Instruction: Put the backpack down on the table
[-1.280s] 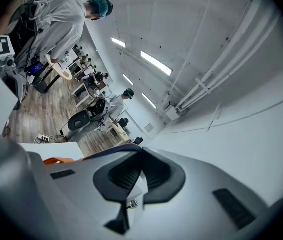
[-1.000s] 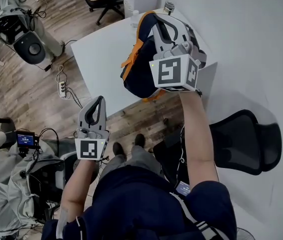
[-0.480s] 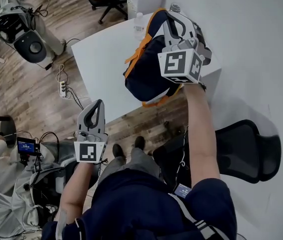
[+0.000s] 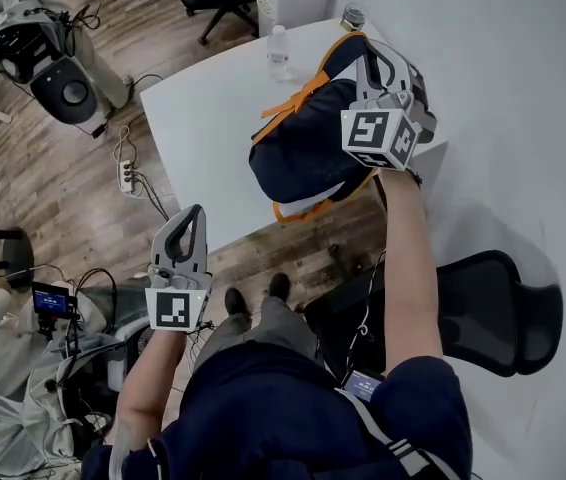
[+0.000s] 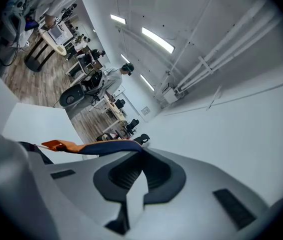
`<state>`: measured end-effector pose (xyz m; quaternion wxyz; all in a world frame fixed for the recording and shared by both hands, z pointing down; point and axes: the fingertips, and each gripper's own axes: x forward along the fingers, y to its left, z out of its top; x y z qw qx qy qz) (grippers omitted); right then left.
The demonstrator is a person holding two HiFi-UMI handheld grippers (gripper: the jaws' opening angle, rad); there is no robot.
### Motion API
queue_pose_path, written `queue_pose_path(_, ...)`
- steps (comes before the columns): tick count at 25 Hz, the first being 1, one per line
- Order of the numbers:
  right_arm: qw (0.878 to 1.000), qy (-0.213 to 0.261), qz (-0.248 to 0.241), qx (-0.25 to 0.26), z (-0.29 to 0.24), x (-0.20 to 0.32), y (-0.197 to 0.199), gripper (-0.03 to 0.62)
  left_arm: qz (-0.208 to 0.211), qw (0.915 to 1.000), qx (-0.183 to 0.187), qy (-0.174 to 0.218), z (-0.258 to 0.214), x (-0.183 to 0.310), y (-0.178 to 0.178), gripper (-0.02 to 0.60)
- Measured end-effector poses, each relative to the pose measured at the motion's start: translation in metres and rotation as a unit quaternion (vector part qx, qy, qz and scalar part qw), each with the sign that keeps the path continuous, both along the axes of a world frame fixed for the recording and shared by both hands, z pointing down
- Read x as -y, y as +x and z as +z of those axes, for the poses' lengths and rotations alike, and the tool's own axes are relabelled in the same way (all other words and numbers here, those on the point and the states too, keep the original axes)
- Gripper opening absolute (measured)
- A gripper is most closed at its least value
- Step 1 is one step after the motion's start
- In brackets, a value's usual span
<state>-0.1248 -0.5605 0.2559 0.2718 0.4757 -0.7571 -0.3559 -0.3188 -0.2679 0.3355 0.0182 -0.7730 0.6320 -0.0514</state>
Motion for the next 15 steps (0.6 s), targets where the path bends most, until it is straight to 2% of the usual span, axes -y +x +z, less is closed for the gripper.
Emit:
queue_pose_path(7,0.999,-0.002,0.020,-0.033,0.032,0.019,0.026,0.006,0.004,0.9999,0.004,-0.011,0.006,0.002,0.006,0.003)
queue_pose_path(15,0.996,-0.037,0.044,-0.073,0.089,0.015,0.046,0.008,0.002,0.9999,0.012,-0.011,0.009,-0.010,0.005,0.003)
